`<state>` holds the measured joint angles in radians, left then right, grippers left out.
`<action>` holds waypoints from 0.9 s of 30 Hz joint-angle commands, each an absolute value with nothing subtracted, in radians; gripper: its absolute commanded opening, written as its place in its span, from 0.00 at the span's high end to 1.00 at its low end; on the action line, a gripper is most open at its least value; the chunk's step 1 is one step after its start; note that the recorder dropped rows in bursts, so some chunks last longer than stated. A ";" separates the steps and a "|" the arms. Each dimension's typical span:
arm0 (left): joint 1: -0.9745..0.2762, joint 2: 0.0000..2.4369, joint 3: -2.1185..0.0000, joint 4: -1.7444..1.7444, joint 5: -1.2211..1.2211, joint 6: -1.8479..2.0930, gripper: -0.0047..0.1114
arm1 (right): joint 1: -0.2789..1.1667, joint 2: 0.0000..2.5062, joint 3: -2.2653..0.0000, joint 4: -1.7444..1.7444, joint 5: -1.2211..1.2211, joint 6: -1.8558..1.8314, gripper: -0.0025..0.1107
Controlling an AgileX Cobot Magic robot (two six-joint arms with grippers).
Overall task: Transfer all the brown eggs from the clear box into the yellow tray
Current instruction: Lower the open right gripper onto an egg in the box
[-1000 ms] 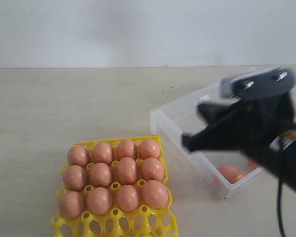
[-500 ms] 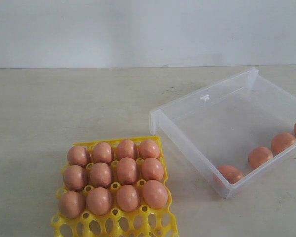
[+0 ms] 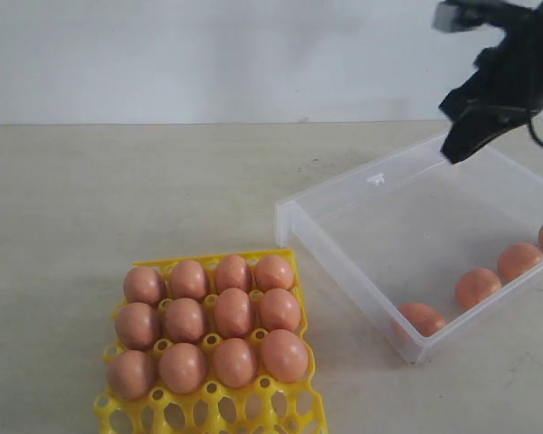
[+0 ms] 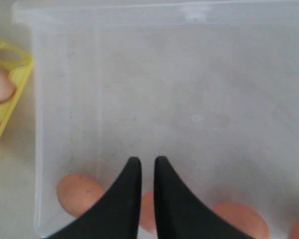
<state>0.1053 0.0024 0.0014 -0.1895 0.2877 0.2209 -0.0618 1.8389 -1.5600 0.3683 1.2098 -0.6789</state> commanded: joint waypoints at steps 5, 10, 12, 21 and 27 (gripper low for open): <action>0.108 0.000 0.000 -0.194 0.284 0.228 0.92 | 0.111 1.986 -1.536 0.332 1.221 -0.811 0.51; 0.108 0.000 0.000 -0.194 0.284 0.228 0.92 | 0.111 1.986 -1.536 0.309 1.221 -0.855 0.51; 0.108 0.000 0.000 -0.194 0.284 0.228 0.92 | 0.113 1.986 -1.536 0.299 1.221 -0.955 0.51; 0.108 0.000 0.000 -0.194 0.284 0.228 0.92 | 0.120 1.982 -1.411 0.213 1.221 -1.017 0.51; 0.108 0.000 0.000 -0.194 0.284 0.228 0.92 | 0.120 1.982 -1.354 0.173 1.221 -1.065 0.51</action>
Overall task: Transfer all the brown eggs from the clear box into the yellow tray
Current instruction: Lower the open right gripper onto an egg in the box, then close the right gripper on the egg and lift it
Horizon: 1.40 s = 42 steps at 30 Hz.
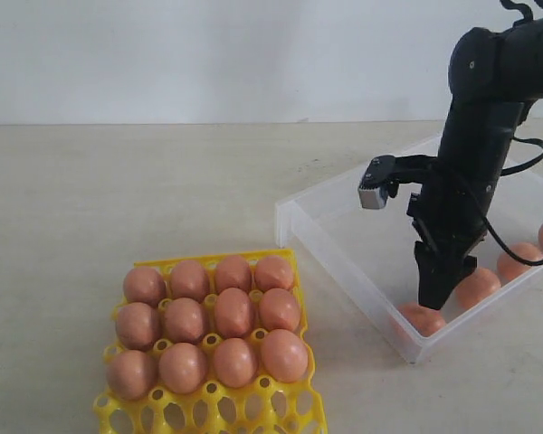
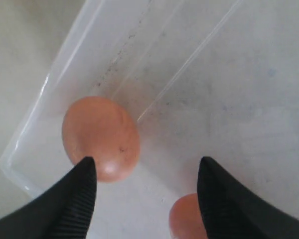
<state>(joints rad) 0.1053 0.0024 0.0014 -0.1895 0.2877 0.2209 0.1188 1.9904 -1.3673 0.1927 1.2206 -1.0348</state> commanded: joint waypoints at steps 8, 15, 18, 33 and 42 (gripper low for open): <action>0.108 0.000 0.000 -0.194 0.284 0.228 0.92 | 0.120 1.982 -1.354 0.230 1.221 -1.065 0.51; 0.108 0.000 0.000 -0.194 0.284 0.228 0.92 | 0.120 1.982 -1.352 0.276 1.221 -1.065 0.51; 0.108 0.000 0.000 -0.194 0.284 0.228 0.92 | 0.120 1.982 -1.320 0.276 1.221 -1.065 0.51; 0.108 0.000 0.000 -0.194 0.284 0.228 0.92 | 0.120 1.986 -1.195 0.265 1.154 -1.174 0.51; 0.108 0.000 0.000 -0.194 0.284 0.228 0.92 | 0.120 1.986 -1.195 0.282 1.126 -1.184 0.53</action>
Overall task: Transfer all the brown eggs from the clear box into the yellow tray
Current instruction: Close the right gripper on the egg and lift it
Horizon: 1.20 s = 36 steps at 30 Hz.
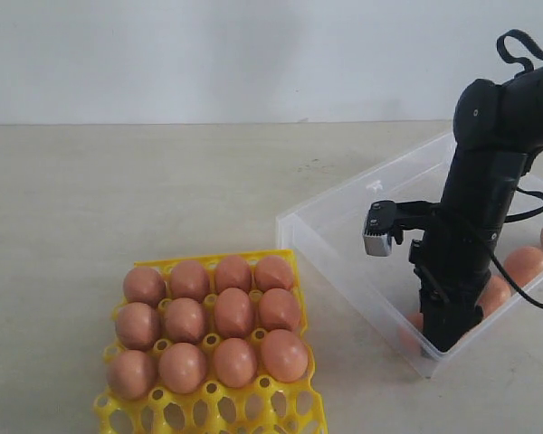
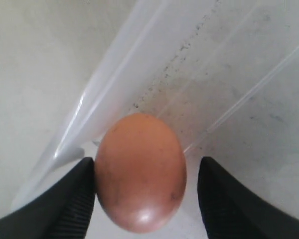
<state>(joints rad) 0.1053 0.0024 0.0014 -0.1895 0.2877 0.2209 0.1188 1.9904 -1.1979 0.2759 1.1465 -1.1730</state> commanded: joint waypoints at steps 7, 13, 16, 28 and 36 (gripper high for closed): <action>0.108 0.000 0.000 -0.194 0.284 0.228 0.92 | 0.120 1.986 -1.195 0.282 1.100 -1.184 0.98; 0.108 0.000 0.000 -0.194 0.284 0.228 0.92 | 0.120 1.983 -1.201 0.284 1.026 -0.959 0.98; 0.108 0.000 0.000 -0.194 0.284 0.228 0.92 | 0.120 1.953 -1.199 0.297 0.988 -0.918 0.98; 0.108 0.000 0.000 -0.194 0.284 0.228 0.92 | 0.068 1.664 -1.199 0.730 0.498 -0.880 0.98; 0.108 0.000 0.000 -0.194 0.284 0.228 0.92 | 0.070 1.665 -1.237 1.744 0.171 -1.855 0.98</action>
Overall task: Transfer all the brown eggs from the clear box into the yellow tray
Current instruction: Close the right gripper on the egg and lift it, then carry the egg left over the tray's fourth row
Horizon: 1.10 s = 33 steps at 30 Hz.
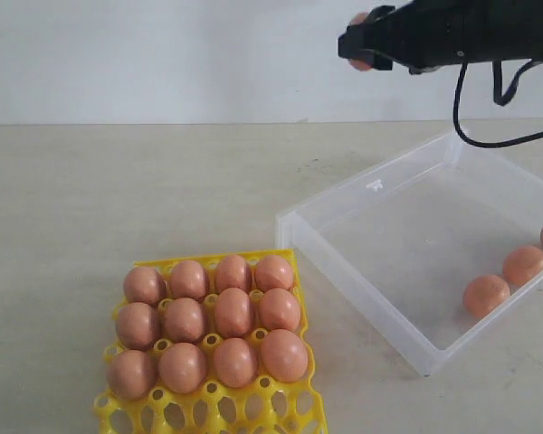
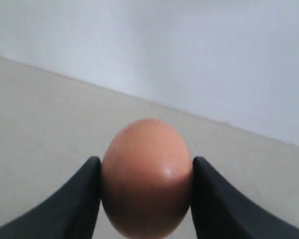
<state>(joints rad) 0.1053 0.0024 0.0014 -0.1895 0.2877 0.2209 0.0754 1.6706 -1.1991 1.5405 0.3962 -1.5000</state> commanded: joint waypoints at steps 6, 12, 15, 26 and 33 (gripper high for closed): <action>0.108 0.000 0.000 -0.194 0.284 0.228 0.92 | 0.059 1.658 -1.237 1.362 -0.606 -1.652 0.98; 0.108 0.000 0.000 -0.194 0.284 0.228 0.92 | 0.049 1.566 -1.238 0.376 -0.502 -0.247 0.98; 0.108 0.000 0.000 -0.194 0.284 0.228 0.92 | 0.056 1.539 -1.236 -0.263 -0.400 0.414 0.98; 0.108 0.000 0.000 -0.194 0.284 0.228 0.92 | 0.348 1.500 -0.758 -0.541 -0.900 0.913 0.98; 0.108 0.000 0.000 -0.194 0.284 0.228 0.92 | 0.759 1.543 -0.611 -0.367 -0.687 0.514 0.98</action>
